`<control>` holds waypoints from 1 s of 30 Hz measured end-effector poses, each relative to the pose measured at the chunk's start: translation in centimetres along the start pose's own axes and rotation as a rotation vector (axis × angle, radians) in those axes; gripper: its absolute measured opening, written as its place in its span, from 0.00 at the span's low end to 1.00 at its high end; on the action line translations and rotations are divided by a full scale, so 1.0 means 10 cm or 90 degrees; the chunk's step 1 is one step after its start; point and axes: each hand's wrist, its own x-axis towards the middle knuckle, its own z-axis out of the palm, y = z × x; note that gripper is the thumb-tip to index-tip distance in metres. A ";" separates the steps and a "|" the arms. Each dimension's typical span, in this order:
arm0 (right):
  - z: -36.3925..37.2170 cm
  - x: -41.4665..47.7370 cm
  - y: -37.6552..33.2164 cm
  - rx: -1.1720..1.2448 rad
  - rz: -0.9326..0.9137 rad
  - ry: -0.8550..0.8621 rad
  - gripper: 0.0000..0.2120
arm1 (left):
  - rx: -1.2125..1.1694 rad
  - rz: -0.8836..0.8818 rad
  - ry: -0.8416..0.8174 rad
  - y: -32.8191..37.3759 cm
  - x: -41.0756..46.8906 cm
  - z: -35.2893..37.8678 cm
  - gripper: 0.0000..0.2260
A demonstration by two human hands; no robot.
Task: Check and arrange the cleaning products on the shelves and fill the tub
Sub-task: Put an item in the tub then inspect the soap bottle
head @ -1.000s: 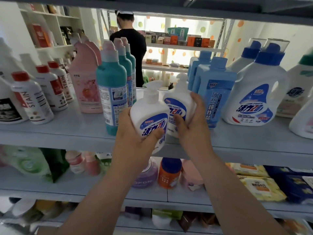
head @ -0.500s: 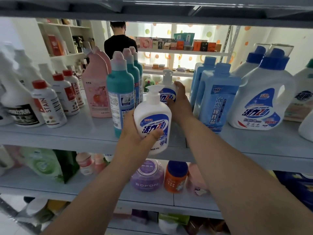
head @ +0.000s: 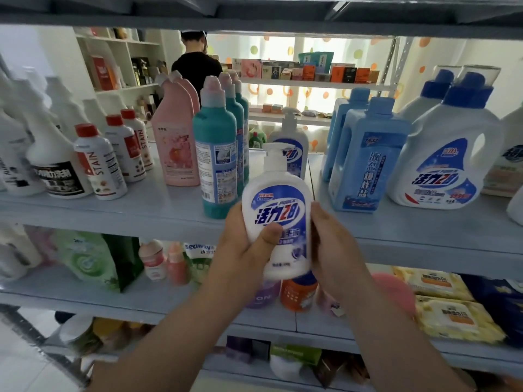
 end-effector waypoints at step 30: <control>-0.29 -0.75 0.62 -0.063 0.074 -0.111 0.27 | -0.434 -0.467 -0.239 -0.18 -1.05 -0.02 0.27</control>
